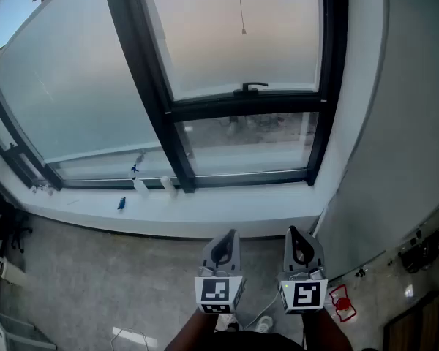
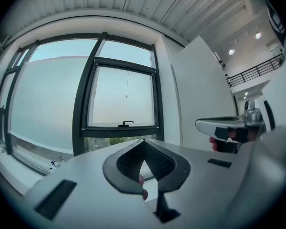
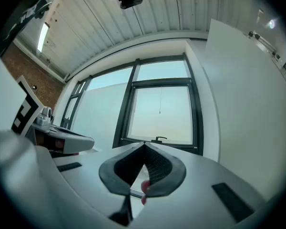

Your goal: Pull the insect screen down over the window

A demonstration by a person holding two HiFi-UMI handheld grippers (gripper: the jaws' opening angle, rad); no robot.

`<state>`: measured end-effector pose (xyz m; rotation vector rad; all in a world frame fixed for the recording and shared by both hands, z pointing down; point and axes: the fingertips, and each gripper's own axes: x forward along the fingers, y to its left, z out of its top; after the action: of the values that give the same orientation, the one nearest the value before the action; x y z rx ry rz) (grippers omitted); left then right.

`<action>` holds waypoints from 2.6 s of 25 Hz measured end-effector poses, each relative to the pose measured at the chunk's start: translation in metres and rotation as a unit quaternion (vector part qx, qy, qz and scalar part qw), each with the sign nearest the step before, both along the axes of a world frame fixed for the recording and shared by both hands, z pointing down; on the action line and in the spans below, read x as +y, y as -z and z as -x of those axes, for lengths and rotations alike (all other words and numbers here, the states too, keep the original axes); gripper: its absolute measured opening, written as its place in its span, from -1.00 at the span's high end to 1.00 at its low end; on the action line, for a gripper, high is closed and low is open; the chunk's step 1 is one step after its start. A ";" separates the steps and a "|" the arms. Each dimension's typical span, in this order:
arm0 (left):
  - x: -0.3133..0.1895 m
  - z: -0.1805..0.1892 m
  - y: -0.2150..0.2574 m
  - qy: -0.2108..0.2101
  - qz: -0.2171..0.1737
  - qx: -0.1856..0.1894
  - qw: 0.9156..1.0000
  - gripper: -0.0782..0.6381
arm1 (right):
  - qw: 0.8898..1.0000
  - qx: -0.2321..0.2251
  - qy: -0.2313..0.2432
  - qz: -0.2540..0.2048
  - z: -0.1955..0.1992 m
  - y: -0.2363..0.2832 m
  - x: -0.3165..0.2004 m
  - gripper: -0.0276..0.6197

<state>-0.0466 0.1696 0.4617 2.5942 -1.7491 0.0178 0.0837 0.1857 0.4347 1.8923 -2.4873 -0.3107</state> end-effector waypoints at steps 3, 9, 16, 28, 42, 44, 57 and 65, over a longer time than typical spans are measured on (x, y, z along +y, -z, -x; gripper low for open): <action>-0.002 0.002 0.000 -0.002 0.007 0.005 1.000 0.77 | 1.000 -0.010 0.000 0.009 0.001 -0.006 -0.005 0.91; -0.007 0.005 -0.001 0.002 -0.001 -0.001 1.000 0.77 | 1.000 -0.015 -0.003 0.020 0.000 -0.012 -0.014 0.91; -0.012 0.007 -0.006 0.001 0.008 -0.004 1.000 0.77 | 1.000 -0.020 -0.001 0.024 0.006 -0.016 -0.021 0.91; -0.027 0.015 -0.009 0.006 0.018 0.012 1.000 0.77 | 0.999 -0.027 0.003 0.034 0.012 -0.023 -0.036 0.91; -0.067 0.054 -0.001 0.016 0.003 -0.007 1.000 0.77 | 1.000 -0.013 -0.001 0.021 0.046 -0.014 -0.071 0.91; -0.073 0.059 -0.008 0.008 0.009 -0.013 1.000 0.77 | 1.000 -0.004 -0.006 0.021 0.052 -0.016 -0.077 0.91; -0.108 0.093 -0.020 -0.021 0.007 -0.022 1.000 0.77 | 0.998 -0.010 -0.041 0.036 0.087 -0.026 -0.106 0.91; -0.121 0.098 -0.021 -0.027 0.010 -0.023 0.999 0.77 | 0.998 0.000 -0.051 0.044 0.093 -0.029 -0.115 0.91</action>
<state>-0.1447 0.0489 0.4831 2.6471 -1.6823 0.0968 -0.0098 0.0703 0.4639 1.9752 -2.3525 -0.1968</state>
